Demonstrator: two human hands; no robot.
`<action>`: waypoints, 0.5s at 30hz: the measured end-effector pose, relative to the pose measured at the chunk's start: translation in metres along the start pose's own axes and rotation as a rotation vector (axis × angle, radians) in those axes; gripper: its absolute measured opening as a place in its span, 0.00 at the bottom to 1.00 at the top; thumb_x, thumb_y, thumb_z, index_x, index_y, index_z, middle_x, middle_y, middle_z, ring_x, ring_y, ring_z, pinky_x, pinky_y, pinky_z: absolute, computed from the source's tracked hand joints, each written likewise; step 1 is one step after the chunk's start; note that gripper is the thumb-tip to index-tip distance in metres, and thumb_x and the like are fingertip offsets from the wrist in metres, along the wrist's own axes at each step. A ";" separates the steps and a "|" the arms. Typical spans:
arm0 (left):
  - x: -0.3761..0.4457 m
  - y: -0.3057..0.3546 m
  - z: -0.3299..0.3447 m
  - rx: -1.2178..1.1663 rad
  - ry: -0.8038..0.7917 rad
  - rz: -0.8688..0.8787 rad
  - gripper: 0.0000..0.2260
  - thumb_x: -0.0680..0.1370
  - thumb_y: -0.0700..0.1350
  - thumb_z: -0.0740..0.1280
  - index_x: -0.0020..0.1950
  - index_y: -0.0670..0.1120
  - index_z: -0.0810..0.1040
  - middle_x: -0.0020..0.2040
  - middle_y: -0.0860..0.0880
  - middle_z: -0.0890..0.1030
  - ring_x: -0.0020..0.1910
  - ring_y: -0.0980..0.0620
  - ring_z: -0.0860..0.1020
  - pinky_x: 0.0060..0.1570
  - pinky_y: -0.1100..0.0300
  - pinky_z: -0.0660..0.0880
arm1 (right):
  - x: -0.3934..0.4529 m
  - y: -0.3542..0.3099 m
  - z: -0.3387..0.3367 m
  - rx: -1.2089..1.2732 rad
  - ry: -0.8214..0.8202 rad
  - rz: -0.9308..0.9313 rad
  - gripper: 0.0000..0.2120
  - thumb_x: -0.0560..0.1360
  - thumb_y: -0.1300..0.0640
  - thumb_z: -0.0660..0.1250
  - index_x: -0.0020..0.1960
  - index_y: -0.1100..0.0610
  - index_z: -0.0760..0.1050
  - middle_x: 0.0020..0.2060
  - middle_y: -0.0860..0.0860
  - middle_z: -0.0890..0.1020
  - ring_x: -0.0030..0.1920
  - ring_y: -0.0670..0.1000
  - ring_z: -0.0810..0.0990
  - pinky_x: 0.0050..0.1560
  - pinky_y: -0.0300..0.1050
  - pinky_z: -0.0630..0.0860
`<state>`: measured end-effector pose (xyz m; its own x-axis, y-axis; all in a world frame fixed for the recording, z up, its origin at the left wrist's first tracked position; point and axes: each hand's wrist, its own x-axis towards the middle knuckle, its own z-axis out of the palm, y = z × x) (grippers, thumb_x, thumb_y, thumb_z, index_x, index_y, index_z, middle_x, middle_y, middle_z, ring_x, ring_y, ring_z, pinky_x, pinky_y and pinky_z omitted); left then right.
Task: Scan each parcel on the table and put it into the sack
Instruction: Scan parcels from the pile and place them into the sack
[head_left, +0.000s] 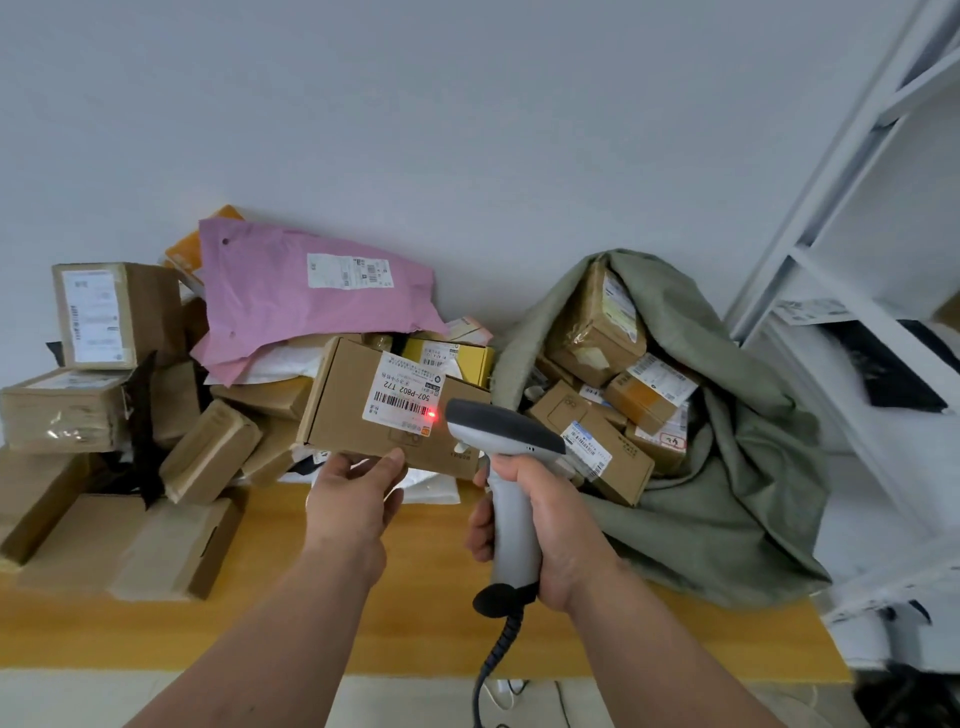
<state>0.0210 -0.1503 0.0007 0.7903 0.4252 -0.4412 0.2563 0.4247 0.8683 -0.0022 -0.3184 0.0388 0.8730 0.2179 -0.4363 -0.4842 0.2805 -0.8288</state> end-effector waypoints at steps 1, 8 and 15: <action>0.002 0.001 0.000 0.007 -0.007 -0.005 0.06 0.76 0.38 0.72 0.49 0.45 0.77 0.53 0.44 0.83 0.52 0.49 0.82 0.48 0.56 0.77 | 0.001 0.000 0.002 -0.002 0.012 -0.004 0.11 0.78 0.53 0.65 0.49 0.62 0.76 0.32 0.59 0.79 0.30 0.57 0.79 0.35 0.47 0.74; 0.013 0.010 0.001 0.104 -0.064 0.006 0.07 0.77 0.39 0.71 0.51 0.49 0.78 0.52 0.47 0.83 0.52 0.49 0.82 0.51 0.55 0.77 | 0.010 0.002 0.004 0.010 0.125 -0.047 0.11 0.78 0.54 0.66 0.50 0.62 0.76 0.32 0.59 0.79 0.30 0.56 0.79 0.33 0.45 0.76; 0.015 0.011 0.030 0.297 -0.287 0.028 0.07 0.77 0.42 0.71 0.55 0.48 0.79 0.50 0.50 0.84 0.49 0.51 0.83 0.47 0.56 0.74 | 0.013 0.002 -0.016 0.039 0.440 -0.129 0.10 0.77 0.52 0.69 0.56 0.55 0.77 0.45 0.54 0.84 0.39 0.53 0.85 0.37 0.47 0.78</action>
<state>0.0519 -0.1633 0.0102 0.9116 0.1753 -0.3719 0.3488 0.1492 0.9253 0.0092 -0.3295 0.0260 0.8642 -0.2363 -0.4443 -0.3640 0.3159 -0.8762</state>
